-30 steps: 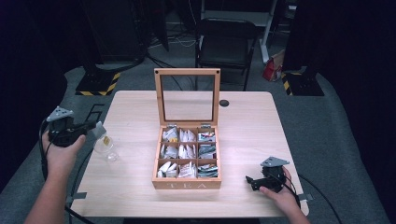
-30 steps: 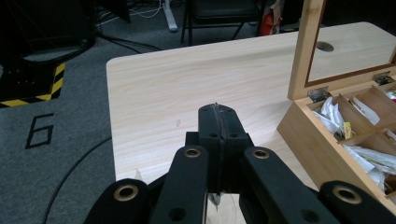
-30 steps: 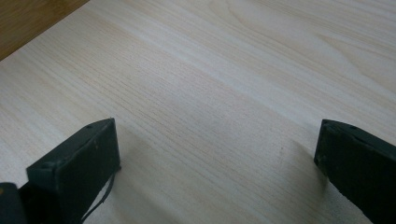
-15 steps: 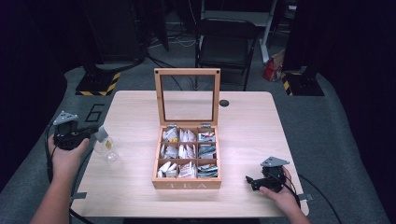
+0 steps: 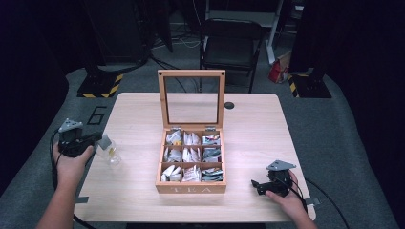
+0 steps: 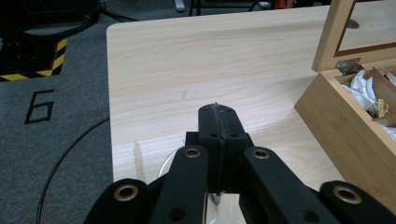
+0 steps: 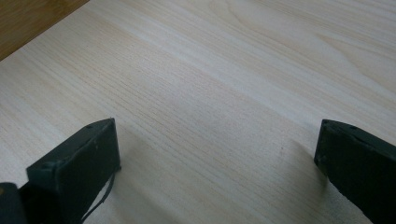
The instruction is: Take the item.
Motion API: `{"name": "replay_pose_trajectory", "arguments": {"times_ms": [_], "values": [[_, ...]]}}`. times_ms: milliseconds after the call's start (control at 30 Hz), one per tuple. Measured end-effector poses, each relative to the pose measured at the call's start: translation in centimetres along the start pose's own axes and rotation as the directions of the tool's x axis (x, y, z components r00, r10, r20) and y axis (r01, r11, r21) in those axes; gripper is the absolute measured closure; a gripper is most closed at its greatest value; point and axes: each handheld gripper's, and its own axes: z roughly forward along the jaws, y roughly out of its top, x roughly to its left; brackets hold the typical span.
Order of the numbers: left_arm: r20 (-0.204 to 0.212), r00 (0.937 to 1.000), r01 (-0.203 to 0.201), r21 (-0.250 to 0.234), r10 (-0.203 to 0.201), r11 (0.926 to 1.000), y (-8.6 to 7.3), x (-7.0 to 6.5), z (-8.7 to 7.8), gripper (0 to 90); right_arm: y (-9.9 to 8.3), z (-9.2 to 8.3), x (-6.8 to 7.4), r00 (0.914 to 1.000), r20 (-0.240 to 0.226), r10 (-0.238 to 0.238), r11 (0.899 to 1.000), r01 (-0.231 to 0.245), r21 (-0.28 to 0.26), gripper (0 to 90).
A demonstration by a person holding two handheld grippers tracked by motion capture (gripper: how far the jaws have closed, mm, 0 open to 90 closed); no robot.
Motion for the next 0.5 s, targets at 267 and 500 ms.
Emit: {"name": "replay_pose_trajectory", "arguments": {"times_ms": [267,500], "values": [[0.004,1.0,0.008,0.012,-0.008,0.9999,-0.55,-0.02,0.52,90.0,0.0,0.0,0.0,1.0,0.0,0.0,1.0,0.0,0.0,0.0],[0.0,0.9999,0.014,0.02,-0.014,0.9997,-1.01,0.05,0.98,90.0,0.0,0.0,0.0,1.0,0.0,-0.001,1.0,0.001,0.0,0.0]]}}
